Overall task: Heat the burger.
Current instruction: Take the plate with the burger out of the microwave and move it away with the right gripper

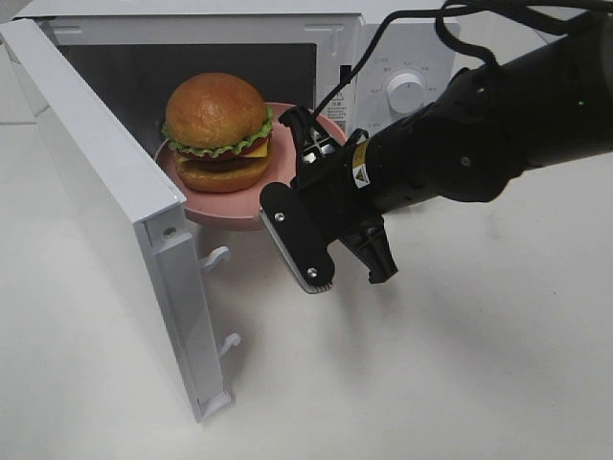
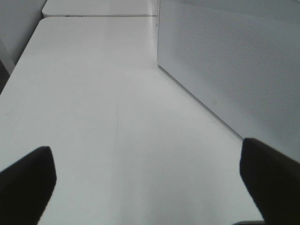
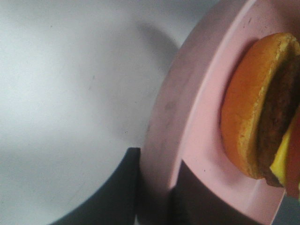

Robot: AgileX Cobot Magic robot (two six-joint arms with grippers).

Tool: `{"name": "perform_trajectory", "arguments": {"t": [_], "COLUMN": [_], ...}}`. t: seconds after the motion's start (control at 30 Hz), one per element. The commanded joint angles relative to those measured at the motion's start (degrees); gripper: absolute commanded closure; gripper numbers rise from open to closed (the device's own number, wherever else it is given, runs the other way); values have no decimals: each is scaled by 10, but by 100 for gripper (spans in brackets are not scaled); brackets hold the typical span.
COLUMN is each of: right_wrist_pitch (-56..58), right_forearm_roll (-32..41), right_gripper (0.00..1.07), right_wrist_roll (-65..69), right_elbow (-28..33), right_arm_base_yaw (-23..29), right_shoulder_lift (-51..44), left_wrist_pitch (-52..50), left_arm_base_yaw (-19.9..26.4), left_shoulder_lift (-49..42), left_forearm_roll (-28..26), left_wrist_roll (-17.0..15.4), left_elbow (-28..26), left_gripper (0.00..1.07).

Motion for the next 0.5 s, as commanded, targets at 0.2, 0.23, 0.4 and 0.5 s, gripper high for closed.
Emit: {"name": "perform_trajectory", "arguments": {"t": [0.2, 0.23, 0.4, 0.5], "right_wrist_pitch": [-63, -63, -64, -62], "right_forearm_roll": [-2, -2, -2, -2], "right_gripper": [107, 107, 107, 107], "right_wrist_roll": [-2, -2, -2, -2], "right_elbow": [78, 78, 117, 147], "right_arm_base_yaw": [-1, -1, -1, -1], "right_shoulder_lift": [-84, -84, -125, -157], "left_wrist_pitch": [-9, -9, -9, -9], "left_arm_base_yaw": [0, 0, 0, 0], "left_shoulder_lift": [-10, -10, -10, -10], "left_forearm_roll": [-1, -1, -1, -1], "left_wrist_roll": [-2, -2, -2, -2], "left_elbow": [1, 1, 1, 1], "left_gripper": [7, 7, 7, 7]}}
